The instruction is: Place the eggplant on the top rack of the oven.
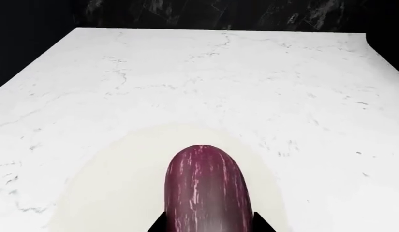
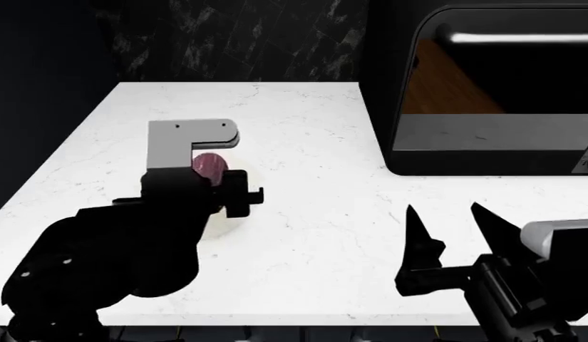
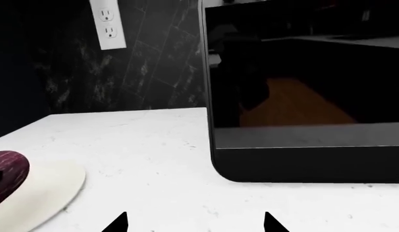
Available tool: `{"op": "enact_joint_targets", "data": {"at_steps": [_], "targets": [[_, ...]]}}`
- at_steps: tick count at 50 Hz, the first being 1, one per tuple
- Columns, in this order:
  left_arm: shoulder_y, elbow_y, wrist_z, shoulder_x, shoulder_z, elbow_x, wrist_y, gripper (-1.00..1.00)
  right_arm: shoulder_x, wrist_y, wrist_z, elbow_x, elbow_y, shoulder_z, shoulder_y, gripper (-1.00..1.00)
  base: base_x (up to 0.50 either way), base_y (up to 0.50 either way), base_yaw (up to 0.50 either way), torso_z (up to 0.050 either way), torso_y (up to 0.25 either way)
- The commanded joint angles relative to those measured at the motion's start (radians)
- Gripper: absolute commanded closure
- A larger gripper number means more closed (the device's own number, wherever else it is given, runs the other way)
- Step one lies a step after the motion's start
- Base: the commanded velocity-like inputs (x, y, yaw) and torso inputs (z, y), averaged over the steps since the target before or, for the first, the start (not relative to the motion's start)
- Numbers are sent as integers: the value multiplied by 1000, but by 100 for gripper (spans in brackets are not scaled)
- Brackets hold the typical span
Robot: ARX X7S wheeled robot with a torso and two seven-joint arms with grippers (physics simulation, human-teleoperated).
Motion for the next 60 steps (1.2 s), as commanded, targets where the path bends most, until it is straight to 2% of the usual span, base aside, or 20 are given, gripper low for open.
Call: {"op": "enact_joint_targets", "data": {"at_steps": [1, 5, 6, 14, 15, 18, 20, 23, 26, 28, 30, 32, 43, 50, 60], "targets": [[4, 79, -20, -31, -33, -53, 8, 100, 24, 34, 69, 76, -19, -2, 49, -100, 0, 0, 0, 0, 0], [14, 113, -4, -48, -46, -53, 20, 100, 28, 39, 87, 88, -29, -6, 54, -100, 0, 0, 0, 0, 0], [21, 146, 26, -57, -44, -7, 41, 100, 29, 40, 90, 89, -29, -7, 55, -100, 0, 0, 0, 0, 0], [39, 220, 50, -93, -99, -82, 64, 100, 65, 76, 206, 213, -37, -9, 134, -100, 0, 0, 0, 0, 0], [33, 256, 103, -109, -103, -51, 73, 100, 71, 82, 230, 234, -38, -13, 151, -100, 0, 0, 0, 0, 0], [41, 285, 144, -151, -110, -74, 58, 100, 88, 99, 295, 295, -34, -31, 200, -100, 0, 0, 0, 0, 0], [53, 291, 143, -167, -128, -107, 61, 100, 106, 123, 341, 329, -29, -59, 236, -100, 0, 0, 0, 0, 5], [74, 333, 203, -199, -153, -101, 72, 100, 145, 130, 477, 467, -14, -103, 330, -100, 0, 0, 0, 0, 0], [102, 322, 213, -213, -184, -148, 91, 100, 161, 147, 526, 506, -13, -147, 384, -100, 0, 0, 0, 0, 0], [112, 313, 270, -234, -194, -84, 100, 100, 156, 142, 554, 528, -5, -164, 404, -100, 0, 0, 0, 0, 0], [129, 311, 296, -253, -214, -76, 111, 100, 163, 139, 597, 569, 1, -190, 442, -100, 0, 0, 0, 0, 0], [149, 358, 376, -284, -241, -81, 123, 100, 162, 119, 632, 600, 19, -195, 445, -100, 0, 0, 0, 0, 0], [185, 396, 409, -334, -287, -118, 137, 100, 204, 91, 796, 753, 22, -301, 611, -100, 0, 0, 0, 0, 0], [201, 414, 416, -347, -299, -123, 145, 100, 193, 85, 792, 746, 18, -304, 612, -100, -70, 0, 0, 0, 0], [195, 420, 419, -352, -302, -134, 151, 100, 201, 70, 820, 769, 6, -316, 622, -100, -500, 0, 0, 0, 1]]}}
